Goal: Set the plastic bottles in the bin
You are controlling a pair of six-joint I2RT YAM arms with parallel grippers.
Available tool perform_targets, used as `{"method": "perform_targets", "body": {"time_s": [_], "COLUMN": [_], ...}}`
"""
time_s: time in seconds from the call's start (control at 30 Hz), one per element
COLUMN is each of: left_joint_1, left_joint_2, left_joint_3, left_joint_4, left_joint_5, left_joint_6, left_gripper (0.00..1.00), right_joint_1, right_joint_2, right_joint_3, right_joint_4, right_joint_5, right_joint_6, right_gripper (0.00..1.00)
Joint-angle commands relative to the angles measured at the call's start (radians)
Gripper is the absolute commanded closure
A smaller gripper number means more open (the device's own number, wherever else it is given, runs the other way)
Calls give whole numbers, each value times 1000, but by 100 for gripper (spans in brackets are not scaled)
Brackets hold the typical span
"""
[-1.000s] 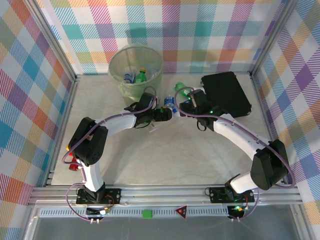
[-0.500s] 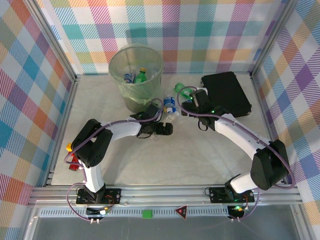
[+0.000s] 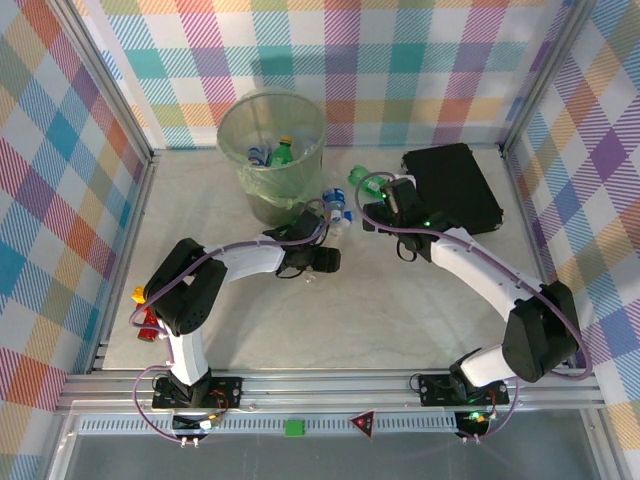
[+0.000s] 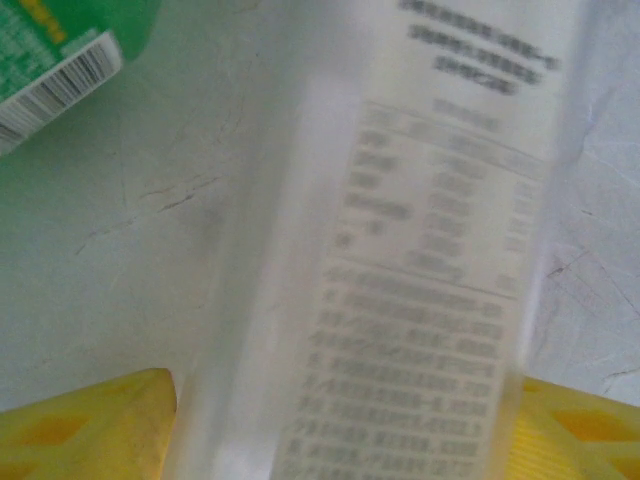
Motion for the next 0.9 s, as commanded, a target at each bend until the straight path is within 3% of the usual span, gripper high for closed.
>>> {"method": "perform_targets", "body": {"time_s": [0.0, 0.2, 0.87], "left_joint_1": [-13, -16, -30], "left_joint_2": [11, -30, -451], "left_joint_3": [14, -36, -112], "left_joint_4": [-25, 13, 196], "left_joint_5": [-35, -21, 177], "left_joint_6": [17, 15, 63], "left_gripper": [35, 50, 52], "right_joint_1": [-9, -15, -85], "right_joint_2": [-26, -29, -27], "right_joint_3": [-11, -17, -96], "right_joint_4": [28, 28, 94], "right_joint_5": [-12, -19, -129], "right_joint_6": [24, 27, 96], "right_gripper": [1, 1, 1]}}
